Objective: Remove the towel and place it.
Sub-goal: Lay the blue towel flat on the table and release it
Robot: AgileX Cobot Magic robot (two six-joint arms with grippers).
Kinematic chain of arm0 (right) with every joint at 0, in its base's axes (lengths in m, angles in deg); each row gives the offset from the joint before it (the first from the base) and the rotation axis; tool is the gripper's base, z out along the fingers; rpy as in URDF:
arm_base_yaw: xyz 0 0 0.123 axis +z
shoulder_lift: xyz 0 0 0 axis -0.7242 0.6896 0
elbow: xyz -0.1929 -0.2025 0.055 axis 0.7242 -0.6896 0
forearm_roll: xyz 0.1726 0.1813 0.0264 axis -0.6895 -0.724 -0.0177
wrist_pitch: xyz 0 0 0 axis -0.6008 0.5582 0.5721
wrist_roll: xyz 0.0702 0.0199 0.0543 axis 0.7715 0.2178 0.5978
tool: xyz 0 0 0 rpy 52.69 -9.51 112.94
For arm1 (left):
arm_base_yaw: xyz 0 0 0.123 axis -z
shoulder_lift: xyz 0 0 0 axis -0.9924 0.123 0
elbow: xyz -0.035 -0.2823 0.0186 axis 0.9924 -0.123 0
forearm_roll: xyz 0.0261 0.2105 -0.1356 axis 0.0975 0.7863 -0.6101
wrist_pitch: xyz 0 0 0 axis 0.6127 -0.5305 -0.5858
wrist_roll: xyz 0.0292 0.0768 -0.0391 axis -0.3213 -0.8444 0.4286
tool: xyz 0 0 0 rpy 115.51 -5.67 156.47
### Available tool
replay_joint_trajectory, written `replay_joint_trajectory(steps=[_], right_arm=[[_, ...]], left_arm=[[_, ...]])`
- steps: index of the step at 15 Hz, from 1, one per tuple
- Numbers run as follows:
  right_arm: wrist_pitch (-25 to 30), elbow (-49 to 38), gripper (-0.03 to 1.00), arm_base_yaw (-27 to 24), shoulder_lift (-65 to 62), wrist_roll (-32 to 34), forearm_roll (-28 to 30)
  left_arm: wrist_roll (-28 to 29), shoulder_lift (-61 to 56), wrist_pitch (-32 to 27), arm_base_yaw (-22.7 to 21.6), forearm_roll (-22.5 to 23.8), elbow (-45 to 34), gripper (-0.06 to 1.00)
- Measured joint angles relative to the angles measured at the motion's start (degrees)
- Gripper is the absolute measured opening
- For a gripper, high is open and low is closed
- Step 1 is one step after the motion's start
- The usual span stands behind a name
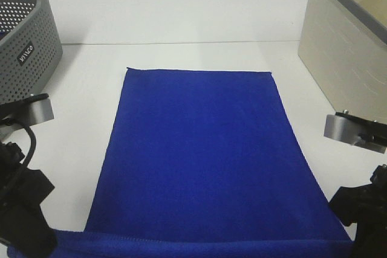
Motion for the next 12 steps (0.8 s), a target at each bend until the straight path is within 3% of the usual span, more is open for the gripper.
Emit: replay_joint_trajectory(steps=[7, 12], right_arm=[[-0.6, 0.0, 0.02, -0.1, 14.3, -4.2, 1.1], [-3.0, 0.1, 0.02, -0.1, 22.3, -6.1, 3.2]], left_arm=[[-5.9, 10.0, 1.4, 0.2, -3.3, -0.4, 0.00], [-6.6, 20.6, 7.7, 5.8, -3.2, 0.4, 0.00]])
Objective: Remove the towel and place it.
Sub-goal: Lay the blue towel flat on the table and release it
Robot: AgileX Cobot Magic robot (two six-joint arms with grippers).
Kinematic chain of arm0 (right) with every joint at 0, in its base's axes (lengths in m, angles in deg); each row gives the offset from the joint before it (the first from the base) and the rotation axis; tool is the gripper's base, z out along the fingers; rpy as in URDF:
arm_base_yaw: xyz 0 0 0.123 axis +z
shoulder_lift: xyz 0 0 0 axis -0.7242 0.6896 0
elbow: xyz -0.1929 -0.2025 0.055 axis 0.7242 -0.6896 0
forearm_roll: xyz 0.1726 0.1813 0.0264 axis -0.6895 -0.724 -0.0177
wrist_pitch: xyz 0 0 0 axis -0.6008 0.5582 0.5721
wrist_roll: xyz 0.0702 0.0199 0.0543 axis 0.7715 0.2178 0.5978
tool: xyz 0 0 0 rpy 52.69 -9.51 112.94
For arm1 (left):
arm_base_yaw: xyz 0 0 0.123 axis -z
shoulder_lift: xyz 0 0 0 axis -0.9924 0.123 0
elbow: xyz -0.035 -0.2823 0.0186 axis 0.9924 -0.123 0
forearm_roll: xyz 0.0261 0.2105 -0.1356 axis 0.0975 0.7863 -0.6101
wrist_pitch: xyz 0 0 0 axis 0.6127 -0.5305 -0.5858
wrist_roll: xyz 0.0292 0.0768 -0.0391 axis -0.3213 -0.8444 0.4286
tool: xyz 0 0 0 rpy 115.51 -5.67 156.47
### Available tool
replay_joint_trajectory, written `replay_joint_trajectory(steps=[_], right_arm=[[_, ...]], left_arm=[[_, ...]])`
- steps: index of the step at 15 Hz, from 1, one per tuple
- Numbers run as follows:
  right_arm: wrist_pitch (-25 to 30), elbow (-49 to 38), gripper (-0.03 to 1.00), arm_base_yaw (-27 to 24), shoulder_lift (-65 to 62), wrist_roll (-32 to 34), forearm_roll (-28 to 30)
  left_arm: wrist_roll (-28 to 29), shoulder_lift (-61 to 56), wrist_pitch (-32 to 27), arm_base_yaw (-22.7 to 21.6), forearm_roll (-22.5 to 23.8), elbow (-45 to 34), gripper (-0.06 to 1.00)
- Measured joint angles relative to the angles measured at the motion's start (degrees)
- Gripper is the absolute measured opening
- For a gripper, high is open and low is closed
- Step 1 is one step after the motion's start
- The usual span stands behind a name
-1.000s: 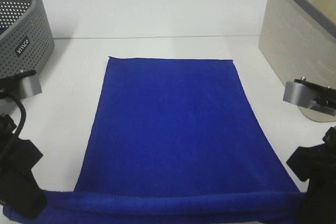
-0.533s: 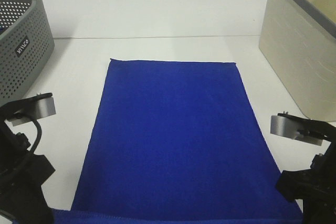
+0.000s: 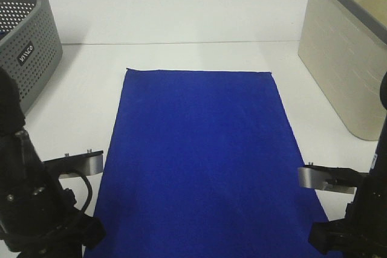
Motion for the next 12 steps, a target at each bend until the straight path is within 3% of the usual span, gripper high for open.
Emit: replay_joint_trajectory(steps=[4, 9, 12], right_arm=[[-1.4, -0.1, 0.02, 0.0, 3.4, -0.2, 0.3], [-1.7, -0.2, 0.02, 0.0, 3.6, -0.3, 0.5], [-0.8, -0.5, 0.08, -0.1, 3.6, -1.4, 1.1]], left_arm=[[0.0, 4.8, 0.7, 0.5, 0.1, 2.3, 0.00], [0.0, 4.8, -2.3, 0.5, 0.1, 2.6, 0.00], [0.0, 4.8, -2.9, 0.5, 2.8, 2.6, 0.07]])
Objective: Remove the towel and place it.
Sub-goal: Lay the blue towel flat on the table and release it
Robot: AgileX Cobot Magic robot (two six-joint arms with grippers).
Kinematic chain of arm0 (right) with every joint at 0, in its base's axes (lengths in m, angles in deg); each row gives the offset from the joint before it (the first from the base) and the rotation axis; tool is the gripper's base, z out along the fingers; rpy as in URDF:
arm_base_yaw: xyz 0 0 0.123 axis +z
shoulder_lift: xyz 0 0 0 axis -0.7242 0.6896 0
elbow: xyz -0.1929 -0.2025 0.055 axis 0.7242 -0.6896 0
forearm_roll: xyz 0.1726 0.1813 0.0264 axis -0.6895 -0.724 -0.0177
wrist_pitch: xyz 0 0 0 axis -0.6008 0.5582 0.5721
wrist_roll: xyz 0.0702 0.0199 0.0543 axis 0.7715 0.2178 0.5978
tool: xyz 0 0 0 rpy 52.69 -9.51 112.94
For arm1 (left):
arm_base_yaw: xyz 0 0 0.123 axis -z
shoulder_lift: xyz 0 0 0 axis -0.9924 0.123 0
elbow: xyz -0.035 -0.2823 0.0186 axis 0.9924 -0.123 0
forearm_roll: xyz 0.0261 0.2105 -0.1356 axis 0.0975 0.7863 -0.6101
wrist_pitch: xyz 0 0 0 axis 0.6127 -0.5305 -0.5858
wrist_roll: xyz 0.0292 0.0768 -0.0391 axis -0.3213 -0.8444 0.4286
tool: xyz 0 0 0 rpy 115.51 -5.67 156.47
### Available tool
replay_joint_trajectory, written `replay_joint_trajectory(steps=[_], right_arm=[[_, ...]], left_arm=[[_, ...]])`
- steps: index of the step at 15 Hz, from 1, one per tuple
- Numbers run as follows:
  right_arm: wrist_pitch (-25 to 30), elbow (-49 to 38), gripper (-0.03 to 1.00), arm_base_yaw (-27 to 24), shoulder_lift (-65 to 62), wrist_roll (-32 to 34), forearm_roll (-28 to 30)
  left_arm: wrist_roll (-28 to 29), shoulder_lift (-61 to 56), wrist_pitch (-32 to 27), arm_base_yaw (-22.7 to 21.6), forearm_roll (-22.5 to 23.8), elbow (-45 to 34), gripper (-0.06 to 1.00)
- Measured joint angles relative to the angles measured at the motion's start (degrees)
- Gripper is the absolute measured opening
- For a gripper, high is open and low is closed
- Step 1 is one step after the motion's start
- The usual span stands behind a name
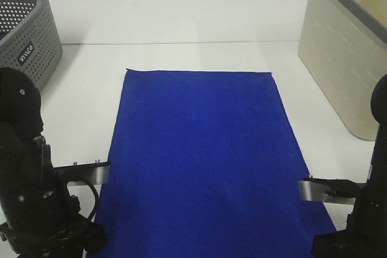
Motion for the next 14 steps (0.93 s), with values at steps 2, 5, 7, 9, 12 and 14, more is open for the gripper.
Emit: replay_joint_trajectory(steps=[2, 5, 7, 9, 12, 14], right_arm=[[0.3, -0.1, 0.20, 0.0, 0.0, -1.1, 0.0], [0.7, -0.1, 0.45, 0.0, 0.0, -1.2, -1.1], [0.7, -0.1, 0.60, -0.1, 0.0, -1.4, -1.8], [1.8, -0.1, 0.63, -0.1, 0.0, -1.4, -1.8], [2.9, -0.1, 0.63, -0.1, -1.6, -1.4, -2.0], [3.2, -0.2, 0.63, -0.1, -3.7, -1.4, -2.3]], left_arm=[[0.0, 0.0, -0.7, 0.0, 1.0, 0.0, 0.17], [0.0, 0.0, -1.5, 0.0, 1.7, 0.0, 0.34], [0.1, 0.0, -1.5, 0.0, 0.9, 0.0, 0.50], [0.0, 0.0, -2.5, 0.0, -0.2, 0.1, 0.55], [-0.2, 0.0, -5.2, 0.0, -0.5, 3.3, 0.56], [-0.2, 0.0, -6.4, 0.0, -0.5, 6.1, 0.56]])
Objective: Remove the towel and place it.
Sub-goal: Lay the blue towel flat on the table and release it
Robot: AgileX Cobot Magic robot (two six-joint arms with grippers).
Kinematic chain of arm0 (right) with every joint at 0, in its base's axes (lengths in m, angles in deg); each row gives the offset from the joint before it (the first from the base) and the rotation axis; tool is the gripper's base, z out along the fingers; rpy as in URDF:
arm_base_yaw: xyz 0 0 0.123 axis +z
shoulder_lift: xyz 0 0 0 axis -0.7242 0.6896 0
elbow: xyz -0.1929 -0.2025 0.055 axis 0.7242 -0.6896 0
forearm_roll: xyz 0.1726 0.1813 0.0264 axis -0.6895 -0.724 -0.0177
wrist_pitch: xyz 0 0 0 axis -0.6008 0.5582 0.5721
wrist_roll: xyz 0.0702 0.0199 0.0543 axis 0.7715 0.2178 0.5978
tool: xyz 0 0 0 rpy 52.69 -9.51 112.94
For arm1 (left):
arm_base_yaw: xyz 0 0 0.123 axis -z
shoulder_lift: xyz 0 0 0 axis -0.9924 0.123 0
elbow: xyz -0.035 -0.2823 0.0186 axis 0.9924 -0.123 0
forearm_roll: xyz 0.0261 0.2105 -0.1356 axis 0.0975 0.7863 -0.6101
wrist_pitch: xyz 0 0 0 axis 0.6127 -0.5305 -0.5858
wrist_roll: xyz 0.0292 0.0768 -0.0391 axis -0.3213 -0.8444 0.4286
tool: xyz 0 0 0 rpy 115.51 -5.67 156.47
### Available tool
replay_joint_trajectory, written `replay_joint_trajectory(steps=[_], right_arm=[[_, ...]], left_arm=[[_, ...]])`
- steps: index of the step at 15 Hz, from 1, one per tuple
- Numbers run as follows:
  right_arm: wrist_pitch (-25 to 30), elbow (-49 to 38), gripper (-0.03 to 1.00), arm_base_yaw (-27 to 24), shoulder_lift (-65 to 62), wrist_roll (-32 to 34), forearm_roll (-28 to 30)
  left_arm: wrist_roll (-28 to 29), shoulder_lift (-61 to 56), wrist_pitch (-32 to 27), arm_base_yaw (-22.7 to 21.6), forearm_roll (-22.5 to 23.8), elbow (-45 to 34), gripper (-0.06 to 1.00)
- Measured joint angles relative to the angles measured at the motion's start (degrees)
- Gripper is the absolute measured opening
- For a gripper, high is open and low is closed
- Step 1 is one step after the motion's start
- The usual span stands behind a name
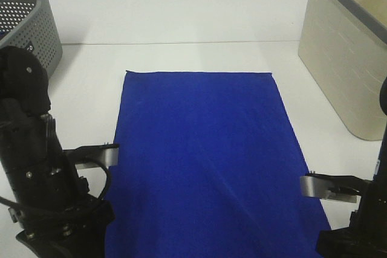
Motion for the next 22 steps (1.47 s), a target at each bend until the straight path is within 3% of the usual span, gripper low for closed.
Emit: replay_joint_trajectory(steps=[3, 7, 9, 11, 14, 16, 19, 22], right_arm=[[0.1, 2.1, 0.63, 0.0, -5.2, -0.2, 1.4], [-0.1, 11.7, 0.63, 0.0, -11.5, 1.0, 6.1], [-0.1, 17.8, 0.63, -0.6, -12.1, 2.7, 9.4], [-0.1, 24.7, 0.63, -4.4, -10.9, 2.6, 8.9], [2.5, 35.9, 0.63, -11.7, -5.3, -2.3, 2.2], [3.6, 43.3, 0.63, -12.2, 0.6, -3.6, -0.2], [3.6, 58.3, 0.69, -12.2, 11.6, -2.9, -0.3], [3.6, 71.6, 0.75, -12.2, 21.5, 0.3, 3.3]], left_arm=[[0.0, -0.7, -2.4, 0.0, 0.1, 4.0, 0.56], [0.0, -1.7, -3.1, 0.0, 0.5, 9.3, 0.56], [0.4, -1.7, -3.0, 0.0, 2.5, 12.8, 0.56], [2.2, -1.7, -2.5, -0.3, 6.9, 17.0, 0.56], [3.7, -1.7, -1.9, -4.6, 10.5, 23.9, 0.56], [3.8, -1.7, -0.4, -8.8, 10.8, 27.8, 0.56], [3.9, -1.3, 3.2, -15.0, 11.1, 32.4, 0.56], [5.2, 2.6, 6.1, -18.6, 12.0, 37.8, 0.56]])
